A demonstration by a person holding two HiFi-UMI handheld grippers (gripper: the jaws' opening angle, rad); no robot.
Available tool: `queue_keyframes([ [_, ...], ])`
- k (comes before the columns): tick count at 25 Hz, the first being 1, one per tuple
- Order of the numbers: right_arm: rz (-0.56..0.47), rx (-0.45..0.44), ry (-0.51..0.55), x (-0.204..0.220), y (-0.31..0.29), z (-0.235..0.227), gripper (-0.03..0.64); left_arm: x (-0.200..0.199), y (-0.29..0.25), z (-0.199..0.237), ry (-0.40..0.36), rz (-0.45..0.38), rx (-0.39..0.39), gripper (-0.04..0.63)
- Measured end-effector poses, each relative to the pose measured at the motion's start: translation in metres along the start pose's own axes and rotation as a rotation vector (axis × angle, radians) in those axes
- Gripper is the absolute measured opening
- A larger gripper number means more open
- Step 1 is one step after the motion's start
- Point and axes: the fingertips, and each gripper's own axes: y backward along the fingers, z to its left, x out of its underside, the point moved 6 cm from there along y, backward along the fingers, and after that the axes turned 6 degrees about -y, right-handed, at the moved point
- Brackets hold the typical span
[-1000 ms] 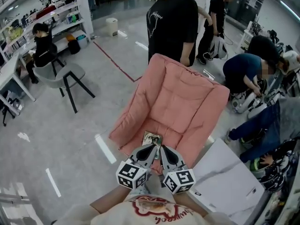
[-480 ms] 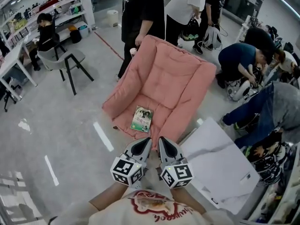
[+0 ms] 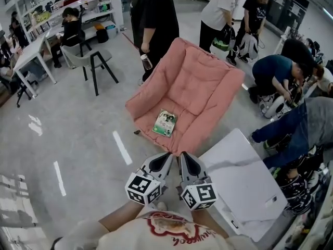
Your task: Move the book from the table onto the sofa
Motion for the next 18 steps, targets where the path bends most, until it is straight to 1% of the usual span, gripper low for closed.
queue_keyframes([
  [5,-0.005,-0.014,0.012,0.005,0.016,0.014,0.0,0.004,0.02,-0.005,-0.009,-0.016,-0.026,0.005],
  [10,-0.003,-0.02,0.018,0.011,0.027,0.038,0.0,0.002,0.05,-0.005,-0.011,-0.036,-0.042,0.005],
  [13,-0.008,-0.012,0.021,0.016,0.042,0.06,0.0,0.002,0.076,-0.011,-0.009,-0.046,-0.033,0.005],
  [18,-0.023,-0.002,0.016,0.038,0.083,0.106,0.0,0.015,0.133,-0.032,-0.041,-0.041,-0.005,0.005],
])
